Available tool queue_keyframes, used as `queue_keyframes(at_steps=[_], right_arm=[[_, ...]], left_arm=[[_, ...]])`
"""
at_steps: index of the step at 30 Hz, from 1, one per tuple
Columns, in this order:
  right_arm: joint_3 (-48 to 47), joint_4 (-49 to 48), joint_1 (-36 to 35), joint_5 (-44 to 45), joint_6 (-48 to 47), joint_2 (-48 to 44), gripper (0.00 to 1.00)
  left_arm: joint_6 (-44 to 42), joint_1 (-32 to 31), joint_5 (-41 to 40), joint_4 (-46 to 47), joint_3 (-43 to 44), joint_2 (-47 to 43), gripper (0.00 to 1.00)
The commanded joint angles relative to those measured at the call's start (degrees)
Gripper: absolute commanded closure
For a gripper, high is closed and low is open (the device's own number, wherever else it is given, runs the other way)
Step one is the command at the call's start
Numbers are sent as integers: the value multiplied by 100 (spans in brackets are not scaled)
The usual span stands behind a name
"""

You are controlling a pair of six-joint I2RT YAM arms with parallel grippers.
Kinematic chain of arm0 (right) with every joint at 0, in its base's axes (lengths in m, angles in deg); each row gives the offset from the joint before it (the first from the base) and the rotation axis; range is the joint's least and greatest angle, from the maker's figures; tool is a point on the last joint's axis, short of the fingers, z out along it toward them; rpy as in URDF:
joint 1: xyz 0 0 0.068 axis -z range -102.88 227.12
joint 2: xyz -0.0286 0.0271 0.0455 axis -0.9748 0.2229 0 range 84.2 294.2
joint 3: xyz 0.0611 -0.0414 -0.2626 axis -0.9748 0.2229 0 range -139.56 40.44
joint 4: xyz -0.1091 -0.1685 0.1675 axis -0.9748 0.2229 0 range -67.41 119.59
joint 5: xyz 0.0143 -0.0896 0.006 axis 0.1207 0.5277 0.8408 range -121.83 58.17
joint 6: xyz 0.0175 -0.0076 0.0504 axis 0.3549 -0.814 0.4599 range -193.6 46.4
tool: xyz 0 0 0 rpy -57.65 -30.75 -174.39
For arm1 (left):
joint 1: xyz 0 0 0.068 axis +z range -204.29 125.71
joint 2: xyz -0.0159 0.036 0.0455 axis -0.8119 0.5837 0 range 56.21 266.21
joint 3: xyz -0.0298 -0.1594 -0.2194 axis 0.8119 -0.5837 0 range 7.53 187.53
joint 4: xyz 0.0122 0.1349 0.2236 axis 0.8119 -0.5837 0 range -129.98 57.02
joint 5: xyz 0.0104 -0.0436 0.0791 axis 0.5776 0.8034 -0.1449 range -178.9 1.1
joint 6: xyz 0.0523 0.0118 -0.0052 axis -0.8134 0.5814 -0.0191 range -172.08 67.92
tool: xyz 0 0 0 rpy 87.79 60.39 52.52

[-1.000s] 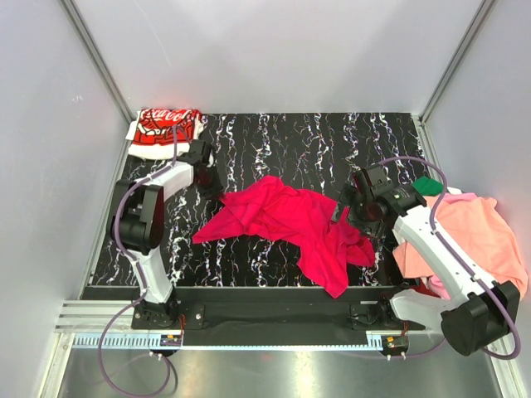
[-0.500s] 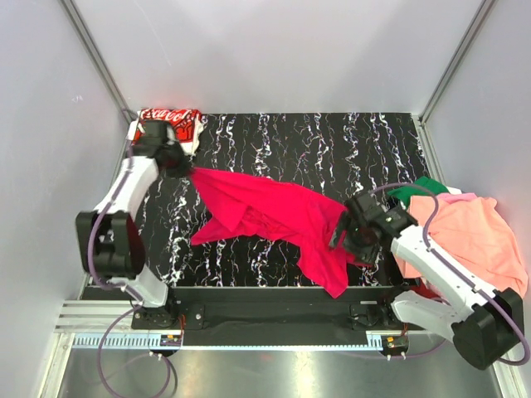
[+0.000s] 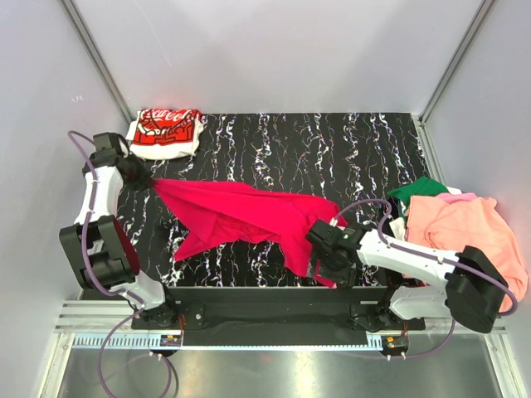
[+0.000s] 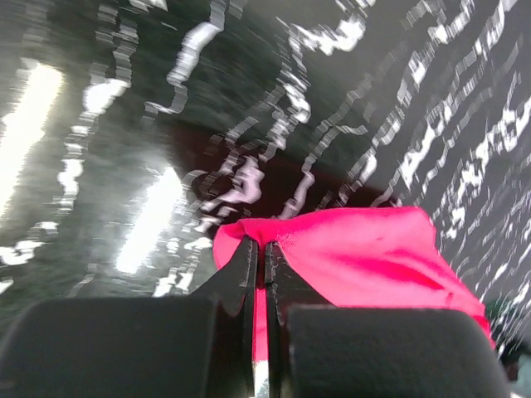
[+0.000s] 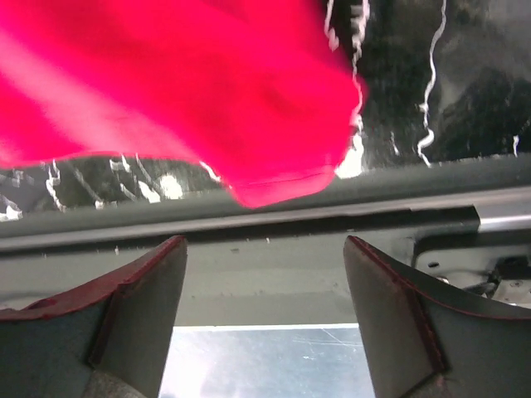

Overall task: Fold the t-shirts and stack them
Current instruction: Flatten the tshirt out

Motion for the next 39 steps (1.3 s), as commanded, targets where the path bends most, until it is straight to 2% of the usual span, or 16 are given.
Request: queue_keyframes(at_steps=[1,4,7,10,13,16,20,22,23,24,27,30,32,36,37,39], right_arm=[[-234,-236,240,195,-95,389,18],[-50,-630,774,-42,-288,496,25],[65,-1044,1180,-279,-665,443,25],[-171,-1133,1208,-332,-921,767,27],[-260,-1308,1217,-411,-966,1154,37],[-173,-1581,1225,-543,-895,1322,40],[38,-1968,1225,-789,-781,1515,55],[47,-2030,1225,-746,-781,1533,69],[47,-2048,1225,-746,-798,1568,79],[39,-2030,1225,-728,-781,1542,96],[-75,-1515,1225,-439,-781,1042,100],[-680,-393,1234,272,-921,262,100],[-1637,130,1243,772,-1113,-222,100],[-3719,1184,1243,1293,-1562,-541,100],[-4471,1230,1243,1337,-1667,-594,100],[-5004,882,1243,1189,-2238,-874,100]], left_arm=[[-158,155,163,132,83,-237,100],[-167,304,31,123,153,-255,100],[-123,515,179,184,206,-229,100],[-114,524,337,281,189,-106,100],[-149,524,347,386,39,-114,100],[-193,533,285,422,-57,-158,100],[-202,524,303,493,-145,-202,100],[-220,524,294,510,-163,-220,100],[-237,524,303,501,-163,-220,100],[-237,524,303,510,-163,-228,100],[-238,507,312,379,-67,-395,100],[-176,262,120,98,301,-913,100],[-211,7,-13,-157,713,-1291,100],[-307,-56,643,-44,979,-2020,100],[-351,-47,706,35,1014,-2326,100],[-343,-56,1065,280,980,-2696,100]])
